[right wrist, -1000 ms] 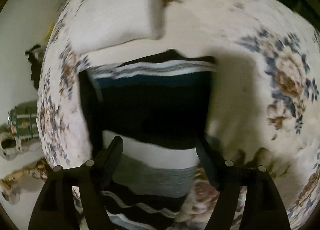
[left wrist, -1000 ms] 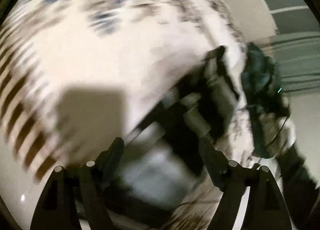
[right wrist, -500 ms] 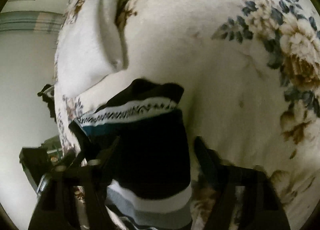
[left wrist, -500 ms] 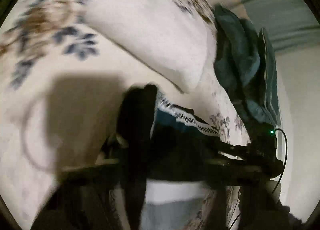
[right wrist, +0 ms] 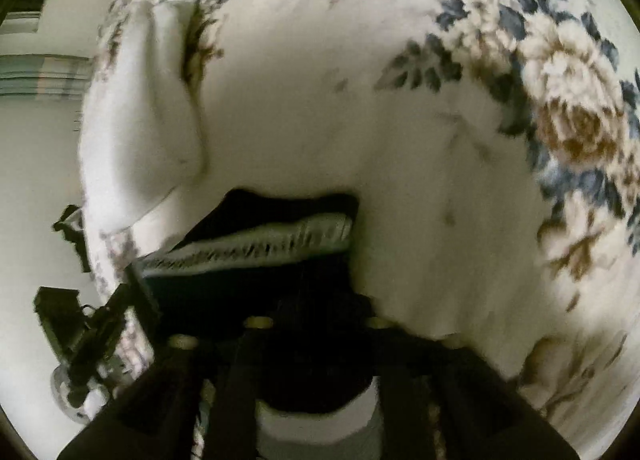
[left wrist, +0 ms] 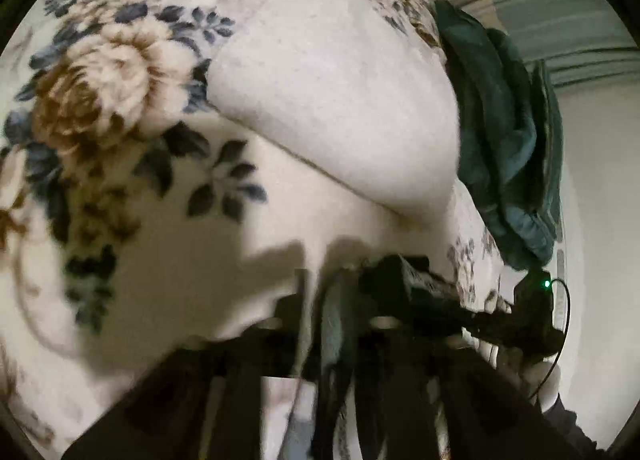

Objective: Fold small clothes

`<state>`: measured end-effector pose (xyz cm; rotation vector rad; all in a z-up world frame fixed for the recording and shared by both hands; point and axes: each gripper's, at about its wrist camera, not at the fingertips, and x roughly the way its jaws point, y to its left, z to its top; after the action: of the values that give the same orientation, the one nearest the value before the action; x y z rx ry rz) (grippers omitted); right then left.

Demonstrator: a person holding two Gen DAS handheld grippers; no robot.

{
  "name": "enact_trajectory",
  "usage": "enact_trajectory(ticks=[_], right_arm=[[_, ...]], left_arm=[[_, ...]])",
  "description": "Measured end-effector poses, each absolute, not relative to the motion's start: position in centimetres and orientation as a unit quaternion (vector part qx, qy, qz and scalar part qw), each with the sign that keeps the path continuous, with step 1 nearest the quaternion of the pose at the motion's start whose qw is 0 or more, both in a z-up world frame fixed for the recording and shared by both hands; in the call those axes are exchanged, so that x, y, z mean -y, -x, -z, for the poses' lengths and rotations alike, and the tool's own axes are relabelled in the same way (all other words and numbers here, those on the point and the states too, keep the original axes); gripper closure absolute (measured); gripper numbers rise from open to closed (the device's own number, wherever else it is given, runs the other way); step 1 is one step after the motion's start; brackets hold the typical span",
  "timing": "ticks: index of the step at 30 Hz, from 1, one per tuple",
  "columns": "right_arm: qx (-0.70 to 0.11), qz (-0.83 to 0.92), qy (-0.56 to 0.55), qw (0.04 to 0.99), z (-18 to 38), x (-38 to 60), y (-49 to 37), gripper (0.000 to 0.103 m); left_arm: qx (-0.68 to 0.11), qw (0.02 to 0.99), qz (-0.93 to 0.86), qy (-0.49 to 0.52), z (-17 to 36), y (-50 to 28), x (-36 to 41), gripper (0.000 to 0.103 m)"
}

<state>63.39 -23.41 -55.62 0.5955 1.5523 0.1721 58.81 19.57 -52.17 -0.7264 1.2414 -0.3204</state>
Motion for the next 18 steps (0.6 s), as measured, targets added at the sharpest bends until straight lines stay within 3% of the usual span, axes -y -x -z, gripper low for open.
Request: enact_trajectory(ticks=[1, 2, 11, 18], right_arm=[[-0.687, -0.081, -0.271, 0.670, 55.2, 23.6, -62.7, 0.039], [-0.683, -0.089, -0.279, 0.669, 54.5, 23.8, -61.7, 0.038], [-0.721, -0.109, -0.269, 0.630, 51.5, 24.7, -46.1, 0.038], [-0.766, -0.103, -0.291, 0.564, 55.8, 25.6, -29.9, 0.038]], left_arm=[[-0.563, 0.742, 0.151, 0.332, 51.4, -57.9, -19.6, 0.035], [-0.557, 0.744, 0.153, 0.336, 50.8, -57.1, -19.6, 0.032], [-0.580, 0.742, 0.152, 0.302, 45.4, -40.9, -17.1, 0.032], [-0.658, 0.702, 0.083, 0.260, 48.9, -25.9, -15.1, 0.032]])
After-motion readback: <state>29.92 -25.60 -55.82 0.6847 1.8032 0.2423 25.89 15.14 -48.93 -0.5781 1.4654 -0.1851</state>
